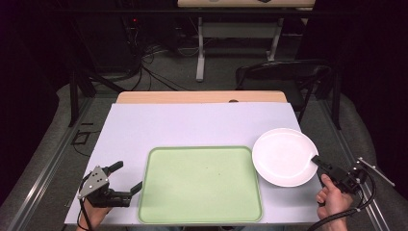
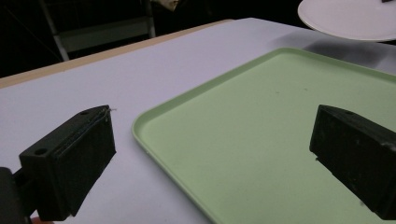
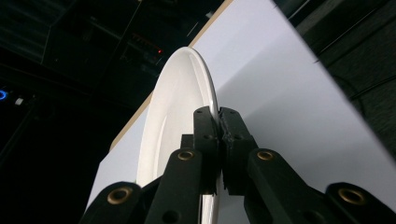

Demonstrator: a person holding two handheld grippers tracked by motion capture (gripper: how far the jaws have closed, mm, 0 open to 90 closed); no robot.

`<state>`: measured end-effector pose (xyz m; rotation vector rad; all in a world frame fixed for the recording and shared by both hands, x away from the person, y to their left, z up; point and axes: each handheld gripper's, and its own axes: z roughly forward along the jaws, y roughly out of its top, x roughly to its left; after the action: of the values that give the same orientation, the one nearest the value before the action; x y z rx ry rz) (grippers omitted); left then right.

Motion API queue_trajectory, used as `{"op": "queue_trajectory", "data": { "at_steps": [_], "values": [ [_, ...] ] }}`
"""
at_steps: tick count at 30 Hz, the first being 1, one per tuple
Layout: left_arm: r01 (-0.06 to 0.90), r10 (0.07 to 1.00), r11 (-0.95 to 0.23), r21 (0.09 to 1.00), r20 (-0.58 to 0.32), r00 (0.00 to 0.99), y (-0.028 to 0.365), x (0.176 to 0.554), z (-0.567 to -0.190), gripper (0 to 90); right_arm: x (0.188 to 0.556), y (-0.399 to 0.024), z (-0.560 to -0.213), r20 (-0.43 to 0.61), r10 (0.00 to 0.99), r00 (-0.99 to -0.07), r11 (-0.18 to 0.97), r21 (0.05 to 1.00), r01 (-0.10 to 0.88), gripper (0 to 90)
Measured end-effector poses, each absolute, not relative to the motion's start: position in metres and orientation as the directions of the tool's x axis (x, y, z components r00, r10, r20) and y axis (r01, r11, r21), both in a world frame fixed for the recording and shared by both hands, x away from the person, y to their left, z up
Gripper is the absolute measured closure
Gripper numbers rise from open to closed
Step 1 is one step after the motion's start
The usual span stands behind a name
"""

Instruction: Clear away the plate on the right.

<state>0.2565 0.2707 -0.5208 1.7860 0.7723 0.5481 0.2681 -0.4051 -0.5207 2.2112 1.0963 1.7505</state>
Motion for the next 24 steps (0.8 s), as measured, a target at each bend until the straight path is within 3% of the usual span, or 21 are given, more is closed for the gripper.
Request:
{"op": "queue_trajectory", "data": {
  "at_steps": [13, 24],
  "values": [
    [0.295, 0.690, -0.271, 0.916, -0.029, 0.723, 0.227, 0.265, -0.511, 0.0, 0.287, -0.338, -0.519, 0.836, 0.547, -0.042, -0.654, 0.458, 0.603, 87.3],
    [0.334, 0.620, -0.296, 0.895, -0.085, 0.780, 0.181, 0.281, -0.511, 0.1, 0.300, -0.294, -0.520, 0.849, 0.519, -0.100, -0.610, 0.450, 0.652, 87.2]
  ]
}}
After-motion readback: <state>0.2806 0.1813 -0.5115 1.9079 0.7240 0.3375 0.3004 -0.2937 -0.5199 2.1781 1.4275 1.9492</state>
